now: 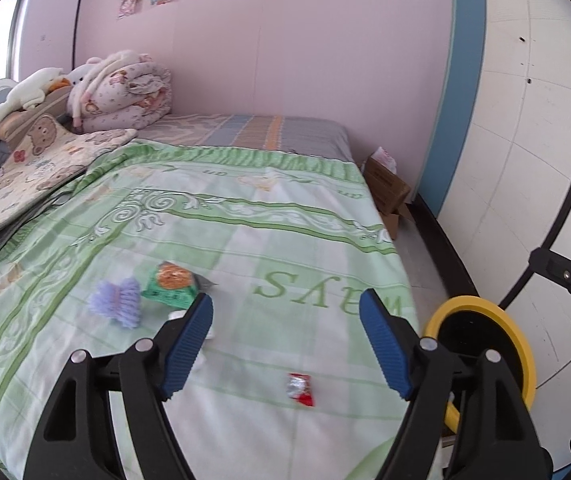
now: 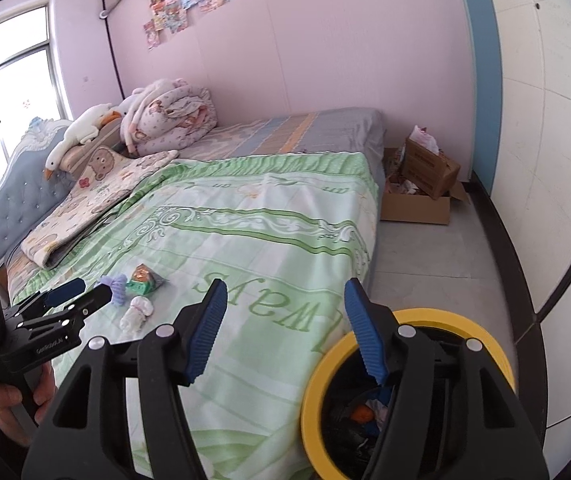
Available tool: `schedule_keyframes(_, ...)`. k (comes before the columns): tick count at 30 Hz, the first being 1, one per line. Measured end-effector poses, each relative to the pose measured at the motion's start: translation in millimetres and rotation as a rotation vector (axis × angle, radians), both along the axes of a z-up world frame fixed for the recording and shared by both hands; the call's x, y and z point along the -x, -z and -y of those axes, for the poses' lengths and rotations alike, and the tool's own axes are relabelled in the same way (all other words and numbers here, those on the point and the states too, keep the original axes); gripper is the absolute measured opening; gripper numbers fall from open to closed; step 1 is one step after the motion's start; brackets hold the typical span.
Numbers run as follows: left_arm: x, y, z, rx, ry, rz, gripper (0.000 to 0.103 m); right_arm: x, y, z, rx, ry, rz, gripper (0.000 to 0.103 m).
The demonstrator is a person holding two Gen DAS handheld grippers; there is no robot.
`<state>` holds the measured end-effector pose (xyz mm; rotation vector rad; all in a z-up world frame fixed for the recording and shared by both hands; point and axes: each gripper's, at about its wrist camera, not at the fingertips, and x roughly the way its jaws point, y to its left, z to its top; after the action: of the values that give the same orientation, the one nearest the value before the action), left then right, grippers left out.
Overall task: Collect trash
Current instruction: 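Move both tools back over the remaining trash on the bed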
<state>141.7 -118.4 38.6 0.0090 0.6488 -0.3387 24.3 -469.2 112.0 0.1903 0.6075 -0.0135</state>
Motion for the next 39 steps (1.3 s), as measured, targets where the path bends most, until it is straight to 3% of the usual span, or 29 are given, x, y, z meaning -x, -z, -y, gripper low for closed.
schedule_keyframes(16, -50, 27, -87, -0.033, -0.175, -0.041, 0.074, -55, 22, -104, 0.025, -0.176, -0.051, 0.060)
schedule_keyframes(39, -124, 94, -156, 0.002, -0.307, -0.158, 0.074, -141, 113, -223, 0.061, -0.353, -0.210, 0.060)
